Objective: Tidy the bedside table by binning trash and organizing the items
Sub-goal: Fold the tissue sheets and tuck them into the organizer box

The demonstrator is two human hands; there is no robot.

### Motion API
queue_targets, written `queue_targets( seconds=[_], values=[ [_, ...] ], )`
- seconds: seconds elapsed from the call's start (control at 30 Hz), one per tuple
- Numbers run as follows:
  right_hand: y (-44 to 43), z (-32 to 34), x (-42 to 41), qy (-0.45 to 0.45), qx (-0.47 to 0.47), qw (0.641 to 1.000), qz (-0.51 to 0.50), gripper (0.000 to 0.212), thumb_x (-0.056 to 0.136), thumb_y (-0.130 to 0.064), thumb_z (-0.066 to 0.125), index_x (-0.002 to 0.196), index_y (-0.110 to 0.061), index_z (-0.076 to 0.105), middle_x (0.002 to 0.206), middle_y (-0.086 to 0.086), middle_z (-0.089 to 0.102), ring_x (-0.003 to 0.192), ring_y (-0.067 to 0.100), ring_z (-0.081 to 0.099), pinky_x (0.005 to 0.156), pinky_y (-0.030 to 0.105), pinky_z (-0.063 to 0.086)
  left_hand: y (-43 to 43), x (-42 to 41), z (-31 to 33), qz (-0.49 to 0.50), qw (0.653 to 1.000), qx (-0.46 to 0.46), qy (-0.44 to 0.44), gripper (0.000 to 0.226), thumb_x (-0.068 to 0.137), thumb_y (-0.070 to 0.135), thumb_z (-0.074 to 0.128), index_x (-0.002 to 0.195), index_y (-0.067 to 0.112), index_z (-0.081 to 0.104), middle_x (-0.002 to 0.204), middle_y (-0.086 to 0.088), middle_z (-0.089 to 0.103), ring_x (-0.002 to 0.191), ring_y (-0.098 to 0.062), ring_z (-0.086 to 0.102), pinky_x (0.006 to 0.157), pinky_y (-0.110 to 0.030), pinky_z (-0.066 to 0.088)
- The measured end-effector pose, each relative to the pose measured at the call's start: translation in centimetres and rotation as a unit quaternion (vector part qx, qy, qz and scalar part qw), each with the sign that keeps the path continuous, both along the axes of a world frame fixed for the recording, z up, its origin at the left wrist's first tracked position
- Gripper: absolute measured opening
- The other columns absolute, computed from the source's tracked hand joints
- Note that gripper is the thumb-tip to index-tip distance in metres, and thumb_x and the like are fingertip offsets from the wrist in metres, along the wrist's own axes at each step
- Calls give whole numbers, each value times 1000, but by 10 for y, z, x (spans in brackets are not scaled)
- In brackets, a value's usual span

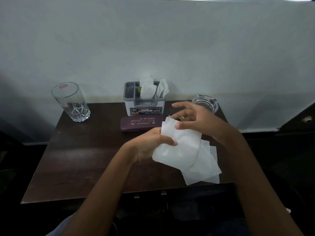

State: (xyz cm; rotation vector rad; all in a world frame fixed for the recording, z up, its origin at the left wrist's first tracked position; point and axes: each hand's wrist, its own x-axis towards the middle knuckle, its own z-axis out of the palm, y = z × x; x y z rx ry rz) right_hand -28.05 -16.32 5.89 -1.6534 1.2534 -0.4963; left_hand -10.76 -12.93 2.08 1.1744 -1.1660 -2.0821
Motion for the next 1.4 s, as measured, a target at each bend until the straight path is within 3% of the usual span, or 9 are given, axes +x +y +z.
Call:
queue_targets(
  seconds=[0.2,0.3,0.43,0.63,0.8,0.97,1.1,1.2,1.4],
  values=[
    [1,-5,-11,39,116,990,71,79,72,3,72,129,-39,36,103,17,70,92,32,69,82,46,57,3,-1,1,-52,998,-30,-36,45,86,-1,55,118,31,49,109,-3,63,103,-24,62,83,-37,55],
    [0,-7,-11,20,103,993,47,73,71,9,69,126,-32,45,99,20,70,89,33,69,77,43,58,1,-1,0,-37,999,-24,-32,50,87,4,57,129,27,43,113,-5,64,105,-26,63,80,-37,55],
    [1,-4,-15,-87,64,993,-56,56,72,15,65,111,-24,56,96,20,68,83,30,67,76,42,55,-7,4,-3,96,995,-26,-23,32,88,18,61,118,16,53,109,-8,67,96,-25,66,82,-41,54],
    [-7,-14,2,-197,-1,947,-253,43,71,16,65,105,-8,56,82,4,65,75,21,62,68,31,51,-12,3,-6,264,962,-67,13,33,82,7,66,113,12,57,109,-7,68,89,-23,70,69,-36,60],
    [-8,-15,3,-250,28,933,-259,37,71,16,64,92,-14,58,84,7,65,75,22,63,67,34,52,-14,6,-6,308,947,-95,-16,20,83,3,65,96,18,59,99,-3,66,87,-20,66,66,-32,60],
    [-5,-14,1,-226,44,943,-240,29,82,13,49,78,-13,61,78,5,62,69,17,58,48,23,52,-10,5,0,250,958,-134,-30,31,87,-9,50,77,16,65,89,0,67,80,-16,62,60,-28,56],
    [-6,-17,-1,-208,42,949,-233,27,85,11,44,72,-7,59,79,7,63,76,18,58,57,30,53,-10,4,3,248,961,-123,-29,31,87,-10,44,76,8,67,93,-3,66,87,-20,61,60,-22,56],
    [-7,-20,-1,-208,38,945,-250,24,85,10,45,74,-5,59,83,5,66,80,16,59,66,36,54,-13,3,3,266,961,-73,-21,35,82,-8,34,80,1,69,101,-11,66,90,-24,60,69,-28,54],
    [-6,-18,4,-284,55,922,-259,34,85,9,30,68,-3,57,90,12,66,86,25,60,63,33,51,-10,7,-4,320,942,-80,-63,5,82,8,66,79,9,70,92,-8,70,90,-21,65,76,-34,56]
  ],
)
